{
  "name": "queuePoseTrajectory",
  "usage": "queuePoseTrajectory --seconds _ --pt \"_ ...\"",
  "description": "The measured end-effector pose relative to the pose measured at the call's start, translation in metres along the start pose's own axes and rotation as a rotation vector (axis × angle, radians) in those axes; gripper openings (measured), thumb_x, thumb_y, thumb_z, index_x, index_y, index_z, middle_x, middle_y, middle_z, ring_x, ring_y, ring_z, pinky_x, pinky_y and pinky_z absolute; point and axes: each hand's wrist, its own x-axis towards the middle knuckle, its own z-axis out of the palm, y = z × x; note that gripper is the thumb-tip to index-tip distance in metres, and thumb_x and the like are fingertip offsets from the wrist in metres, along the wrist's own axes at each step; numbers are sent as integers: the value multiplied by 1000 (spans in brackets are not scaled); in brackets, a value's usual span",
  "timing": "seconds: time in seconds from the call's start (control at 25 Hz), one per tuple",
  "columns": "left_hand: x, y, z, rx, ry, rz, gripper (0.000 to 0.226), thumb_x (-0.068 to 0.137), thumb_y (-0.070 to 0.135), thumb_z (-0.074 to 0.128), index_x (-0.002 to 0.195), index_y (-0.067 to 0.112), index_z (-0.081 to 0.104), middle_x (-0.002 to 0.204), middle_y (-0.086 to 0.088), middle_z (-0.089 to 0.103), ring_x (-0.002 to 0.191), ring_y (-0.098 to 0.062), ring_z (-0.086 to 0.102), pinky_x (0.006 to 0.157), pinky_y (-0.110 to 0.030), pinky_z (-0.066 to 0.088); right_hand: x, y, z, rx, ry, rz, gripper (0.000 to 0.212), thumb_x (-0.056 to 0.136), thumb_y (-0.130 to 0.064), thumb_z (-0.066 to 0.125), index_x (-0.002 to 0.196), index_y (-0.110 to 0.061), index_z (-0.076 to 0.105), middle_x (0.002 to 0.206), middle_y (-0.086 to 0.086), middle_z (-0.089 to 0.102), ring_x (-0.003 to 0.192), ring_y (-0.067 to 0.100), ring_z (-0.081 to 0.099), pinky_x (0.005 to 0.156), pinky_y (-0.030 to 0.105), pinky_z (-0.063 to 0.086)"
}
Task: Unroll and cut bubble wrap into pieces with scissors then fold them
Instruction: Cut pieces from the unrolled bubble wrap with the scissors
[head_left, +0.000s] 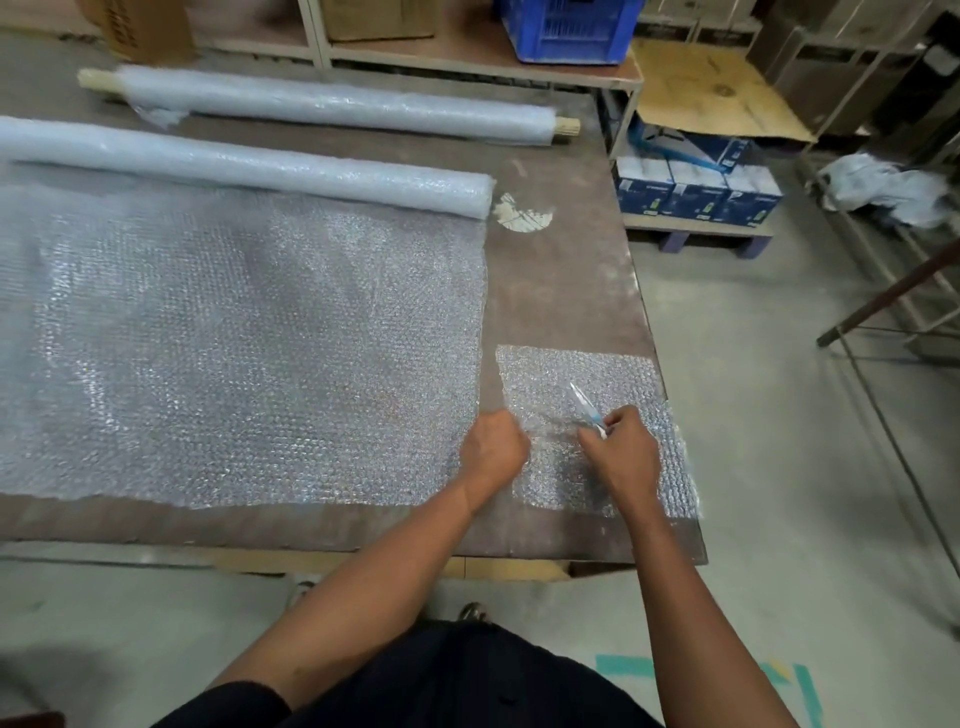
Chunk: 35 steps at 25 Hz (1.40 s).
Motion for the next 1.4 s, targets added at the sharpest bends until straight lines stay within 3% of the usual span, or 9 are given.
queuePoseTrajectory --seconds 0.16,0.28,0.44,0.68,0.84,1.04,1.2,1.32,1.4 --pt "-7 -7 0 -19 97 -1 22 99 28 74 96 10 61 82 0 61 68 -13 62 50 -23 44 11 -1 -3 -6 -43 -72 26 98 -33 65 122 -23 60 94 2 72 73 19 63 61 31 41" --pt "-3 -9 0 -41 66 -39 24 98 29 78 93 8 68 75 2 63 60 -3 56 44 -15 34 19 -4 8 -155 -78 -216 30 105 -30 53 133 -24 63 110 6 70 89 28 64 74 41 51" --pt "4 -6 -5 -123 -5 -39 15 98 19 74 89 9 71 81 -2 69 70 -14 67 53 -21 51 22 -21 15 -114 -76 -303 36 108 -24 47 143 -21 59 125 3 61 98 26 60 83 44 51" --pt "-4 14 -31 -893 -143 66 11 97 23 71 94 17 62 90 -11 68 78 -20 65 75 -33 56 70 -58 -15 293 -327 -208 39 106 -15 48 143 -15 61 143 4 65 130 22 59 108 38 45" --pt "-14 10 -39 -1018 -289 -55 14 104 26 64 104 20 51 93 5 53 75 -9 46 66 -28 44 95 -71 -19 -11 -428 -378 38 97 -36 58 128 -23 74 120 5 77 110 24 71 101 45 55" --pt "-32 6 -29 -1328 -370 -365 59 88 39 84 132 7 62 116 -6 71 100 -25 68 88 -42 63 93 -70 -2 -165 -606 -371 24 97 -15 66 117 -22 79 95 3 77 87 26 72 74 32 51" --pt "-33 11 -11 -1334 -362 -388 38 92 10 80 127 7 65 120 -13 74 94 -21 66 73 -36 55 80 -76 8 -105 -601 -393 28 103 -20 58 124 -23 76 100 1 72 92 27 69 76 35 50" --pt "-39 18 -24 -1271 -393 -250 23 96 1 64 114 14 63 93 -2 76 83 -18 69 70 -35 55 79 -91 6 -71 -688 -420 31 104 -22 58 130 -25 74 105 -4 70 97 15 66 80 31 46" --pt "-39 12 -39 -1206 -416 -194 19 95 0 61 107 15 61 88 0 71 81 -17 63 69 -32 54 80 -98 5 -46 -766 -413 22 101 -18 59 116 -22 75 86 -9 69 79 11 63 73 30 47"
